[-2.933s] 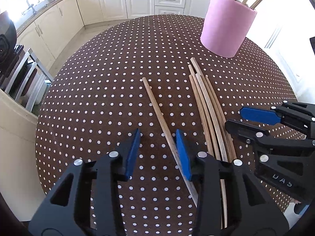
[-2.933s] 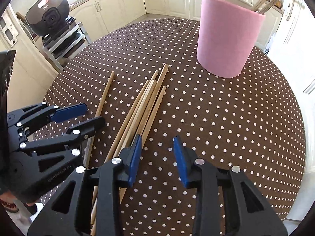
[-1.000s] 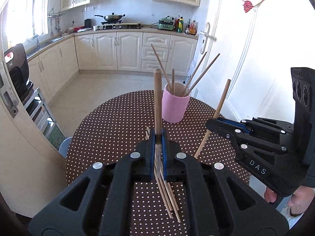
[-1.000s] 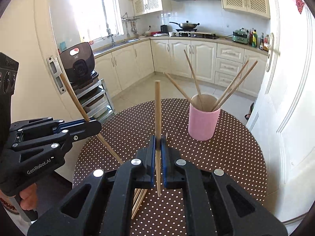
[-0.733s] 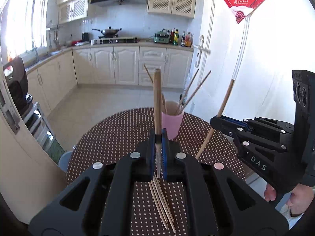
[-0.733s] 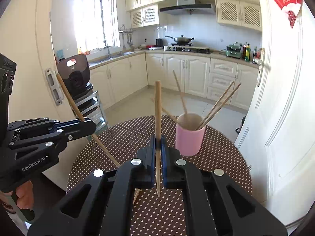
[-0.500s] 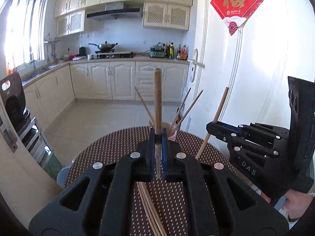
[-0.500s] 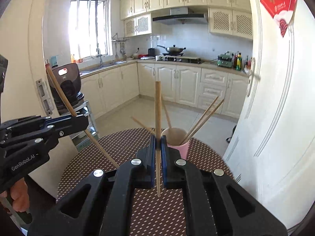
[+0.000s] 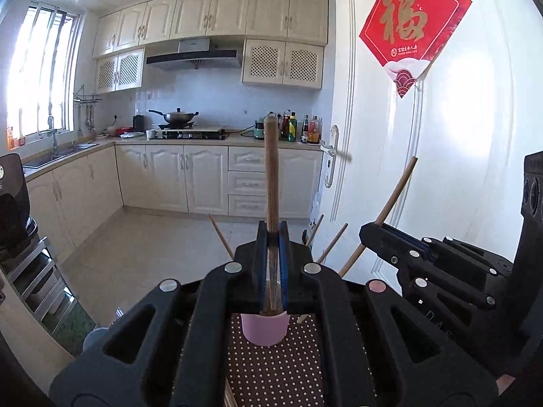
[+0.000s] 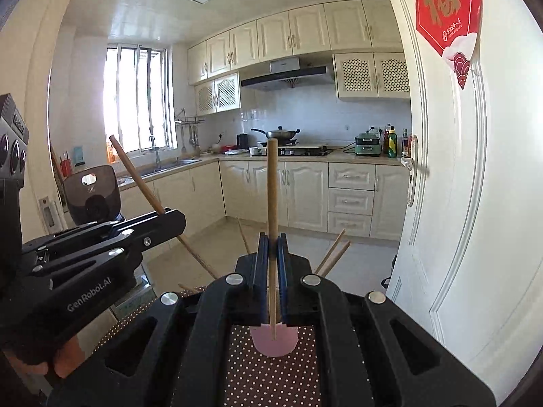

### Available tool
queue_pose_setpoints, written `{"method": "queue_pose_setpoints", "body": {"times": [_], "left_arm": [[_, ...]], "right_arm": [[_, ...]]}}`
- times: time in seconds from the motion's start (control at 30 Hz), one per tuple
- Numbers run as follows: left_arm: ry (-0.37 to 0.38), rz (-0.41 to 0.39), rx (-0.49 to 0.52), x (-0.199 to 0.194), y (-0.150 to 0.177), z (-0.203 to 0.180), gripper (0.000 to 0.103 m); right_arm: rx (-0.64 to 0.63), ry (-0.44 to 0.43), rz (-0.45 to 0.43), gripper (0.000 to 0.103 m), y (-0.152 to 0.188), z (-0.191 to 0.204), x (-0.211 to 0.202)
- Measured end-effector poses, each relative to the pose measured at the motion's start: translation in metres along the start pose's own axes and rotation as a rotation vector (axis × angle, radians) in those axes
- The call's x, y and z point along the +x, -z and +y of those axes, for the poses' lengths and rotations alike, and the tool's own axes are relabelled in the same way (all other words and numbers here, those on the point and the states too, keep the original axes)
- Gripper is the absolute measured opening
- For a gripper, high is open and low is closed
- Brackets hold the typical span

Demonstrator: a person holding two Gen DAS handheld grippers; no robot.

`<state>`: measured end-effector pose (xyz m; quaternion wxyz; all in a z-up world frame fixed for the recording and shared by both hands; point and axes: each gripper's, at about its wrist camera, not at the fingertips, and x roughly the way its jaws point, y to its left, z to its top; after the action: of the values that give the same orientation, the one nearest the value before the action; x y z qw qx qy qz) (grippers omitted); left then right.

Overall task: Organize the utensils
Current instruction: 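Lift both held chopsticks upright and carry them over the pink cup, then lower the chopsticks into the pink cup and open both grippers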

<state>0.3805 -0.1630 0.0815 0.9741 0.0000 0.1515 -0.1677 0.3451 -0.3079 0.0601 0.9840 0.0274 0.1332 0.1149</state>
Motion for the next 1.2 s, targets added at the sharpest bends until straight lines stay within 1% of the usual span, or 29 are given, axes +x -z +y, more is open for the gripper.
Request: {"method": "queue_pose_setpoints", "body": {"times": [0.13, 0.3, 0.5, 0.77, 0.87, 1.07, 1.2], "left_arm": [[-0.001, 0.008, -0.003, 0.019, 0.006, -0.001, 0.006], [-0.005, 0.044, 0.008, 0.041, 0.022, -0.001, 0.006], [-0.019, 0.085, 0.014, 0.055, 0.035, 0.003, 0.006], [-0.020, 0.132, 0.020, 0.065, 0.042, 0.006, 0.007], [-0.042, 0.126, 0.031, 0.066, 0.043, 0.006, 0.007], [-0.039, 0.143, 0.038, 0.068, 0.041, 0.006, 0.007], [-0.065, 0.137, 0.070, 0.067, 0.044, 0.005, 0.008]], "right_arm": [[0.012, 0.002, -0.022, 0.004, 0.003, -0.006, 0.010], [0.030, 0.002, -0.020, 0.004, 0.007, -0.005, 0.025], [0.048, -0.003, -0.002, 0.004, 0.014, -0.003, 0.036], [0.041, -0.003, 0.021, 0.004, 0.016, -0.001, 0.045], [0.043, -0.008, 0.030, 0.004, 0.017, -0.003, 0.049], [0.045, -0.017, 0.048, 0.004, 0.019, -0.003, 0.055], [0.045, -0.024, 0.065, 0.004, 0.021, -0.005, 0.060]]}}
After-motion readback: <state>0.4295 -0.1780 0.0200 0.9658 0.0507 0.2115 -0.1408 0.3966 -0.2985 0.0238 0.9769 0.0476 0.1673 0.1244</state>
